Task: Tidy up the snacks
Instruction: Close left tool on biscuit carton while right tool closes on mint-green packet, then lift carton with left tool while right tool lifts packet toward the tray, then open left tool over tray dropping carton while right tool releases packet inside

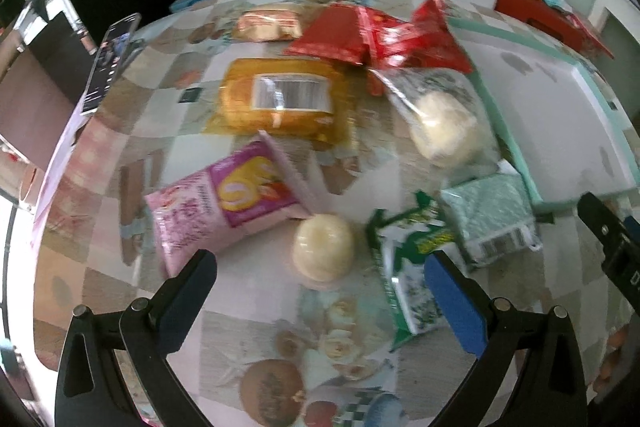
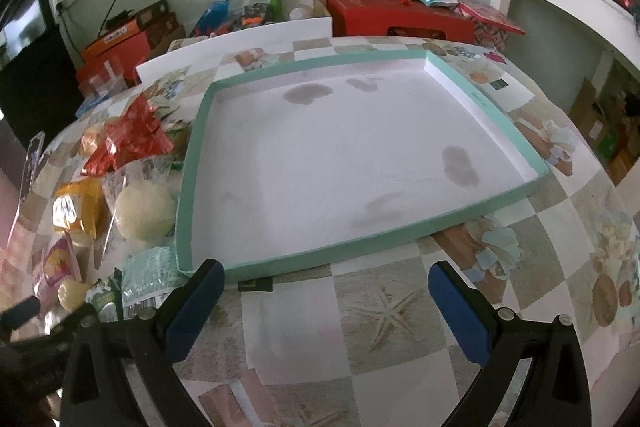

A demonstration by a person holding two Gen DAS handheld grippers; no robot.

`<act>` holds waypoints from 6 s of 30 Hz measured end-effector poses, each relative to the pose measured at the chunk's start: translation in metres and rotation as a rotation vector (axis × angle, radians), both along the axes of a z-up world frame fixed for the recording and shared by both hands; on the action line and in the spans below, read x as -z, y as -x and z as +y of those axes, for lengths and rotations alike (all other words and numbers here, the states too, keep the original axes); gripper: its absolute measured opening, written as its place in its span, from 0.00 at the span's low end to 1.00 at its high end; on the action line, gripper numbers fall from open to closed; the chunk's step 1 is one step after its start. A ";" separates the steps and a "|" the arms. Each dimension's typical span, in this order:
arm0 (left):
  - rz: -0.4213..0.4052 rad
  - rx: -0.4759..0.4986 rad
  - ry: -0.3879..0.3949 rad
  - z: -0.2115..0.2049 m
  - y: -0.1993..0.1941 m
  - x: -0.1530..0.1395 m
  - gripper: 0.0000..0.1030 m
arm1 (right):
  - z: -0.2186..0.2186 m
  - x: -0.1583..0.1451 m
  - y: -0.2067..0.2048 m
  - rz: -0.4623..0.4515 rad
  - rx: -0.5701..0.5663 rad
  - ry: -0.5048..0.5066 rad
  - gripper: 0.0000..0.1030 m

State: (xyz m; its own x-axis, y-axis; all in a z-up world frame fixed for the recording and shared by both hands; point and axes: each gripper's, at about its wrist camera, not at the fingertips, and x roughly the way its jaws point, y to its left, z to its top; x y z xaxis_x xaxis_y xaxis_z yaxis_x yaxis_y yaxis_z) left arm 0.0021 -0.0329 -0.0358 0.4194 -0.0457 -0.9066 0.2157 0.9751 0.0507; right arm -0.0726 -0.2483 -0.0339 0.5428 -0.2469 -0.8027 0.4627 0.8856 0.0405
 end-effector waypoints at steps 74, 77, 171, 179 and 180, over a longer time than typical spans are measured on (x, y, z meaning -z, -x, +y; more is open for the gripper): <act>0.130 -0.067 0.147 0.002 -0.008 0.023 0.55 | 0.100 0.032 -0.031 0.082 -0.455 -0.041 0.63; 0.121 -0.057 0.124 -0.001 -0.006 0.022 0.55 | 0.102 0.033 -0.032 0.085 -0.455 -0.030 0.63; 0.029 0.314 0.202 -0.181 -0.041 -0.032 0.41 | -0.130 -0.021 0.016 -0.222 0.269 -0.072 0.58; 0.037 0.295 0.197 -0.172 -0.038 -0.033 0.66 | -0.125 -0.014 0.015 -0.174 0.263 -0.086 0.77; 0.035 0.294 0.201 -0.170 -0.038 -0.034 0.67 | -0.125 -0.015 0.017 -0.177 0.268 -0.078 0.80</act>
State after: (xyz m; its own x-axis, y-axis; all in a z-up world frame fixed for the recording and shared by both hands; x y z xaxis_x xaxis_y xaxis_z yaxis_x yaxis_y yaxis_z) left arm 0.0397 -0.2028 -0.0023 0.3307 -0.3384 -0.8810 0.4869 0.8609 -0.1479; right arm -0.0897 -0.3731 -0.0186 0.5997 -0.3409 -0.7240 0.6583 0.7246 0.2042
